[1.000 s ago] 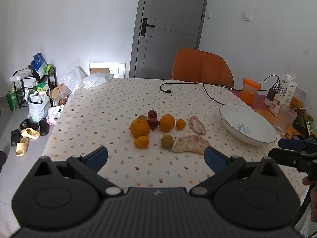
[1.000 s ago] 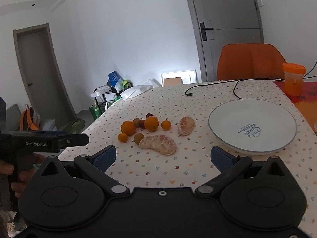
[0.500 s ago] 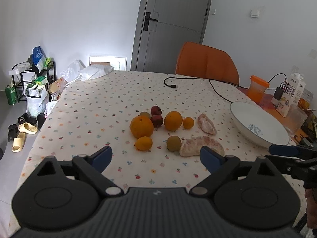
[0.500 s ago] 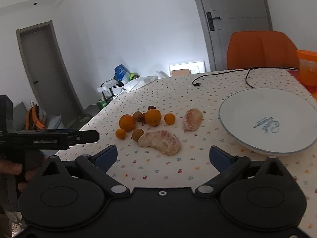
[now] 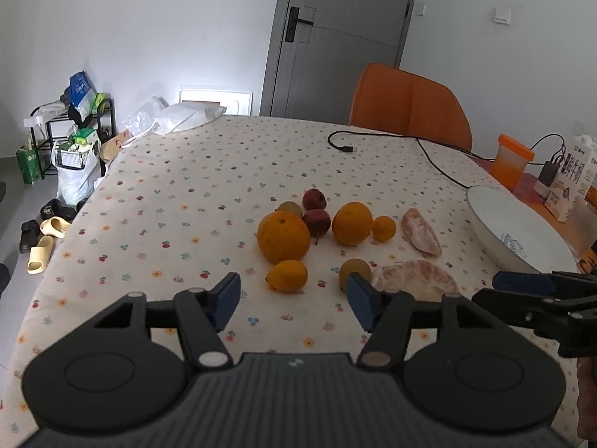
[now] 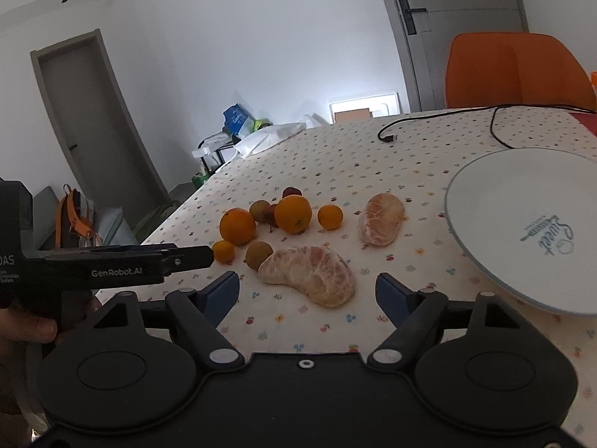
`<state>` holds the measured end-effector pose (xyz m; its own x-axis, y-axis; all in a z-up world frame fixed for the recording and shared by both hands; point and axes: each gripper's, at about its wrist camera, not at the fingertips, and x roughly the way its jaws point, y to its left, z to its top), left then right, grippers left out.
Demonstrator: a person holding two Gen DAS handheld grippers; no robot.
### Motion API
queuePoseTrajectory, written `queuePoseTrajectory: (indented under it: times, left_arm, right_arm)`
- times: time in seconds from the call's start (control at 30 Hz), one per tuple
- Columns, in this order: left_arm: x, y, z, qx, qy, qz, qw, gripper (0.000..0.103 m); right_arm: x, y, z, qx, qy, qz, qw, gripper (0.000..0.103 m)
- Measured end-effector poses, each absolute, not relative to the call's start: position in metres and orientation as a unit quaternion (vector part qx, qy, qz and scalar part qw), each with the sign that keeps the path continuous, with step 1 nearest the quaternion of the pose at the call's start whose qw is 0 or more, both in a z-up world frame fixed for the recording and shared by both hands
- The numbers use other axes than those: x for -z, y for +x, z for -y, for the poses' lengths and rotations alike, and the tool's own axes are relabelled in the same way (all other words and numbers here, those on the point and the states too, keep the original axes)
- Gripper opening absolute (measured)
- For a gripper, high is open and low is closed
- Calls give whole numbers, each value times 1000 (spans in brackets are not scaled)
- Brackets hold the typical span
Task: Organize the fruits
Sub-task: 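Close the left tool on the small yellow orange while the right tool approaches the peeled pomelo segment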
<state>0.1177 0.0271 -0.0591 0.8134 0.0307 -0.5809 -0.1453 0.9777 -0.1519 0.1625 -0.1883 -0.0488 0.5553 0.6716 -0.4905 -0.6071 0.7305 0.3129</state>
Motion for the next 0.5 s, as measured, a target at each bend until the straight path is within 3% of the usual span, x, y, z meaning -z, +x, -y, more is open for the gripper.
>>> queuePoseTrajectory:
  times: [0.13,0.5]
  left_arm:
    - [65,129,-30,-45,-100,-313,944,52]
    - [71,152,-38,-47,-97,-328,939,49]
  right_arm:
    - [51,172,180,-365,45,-306,878,79]
    - [56,195,165,-374,40,-314,872,79]
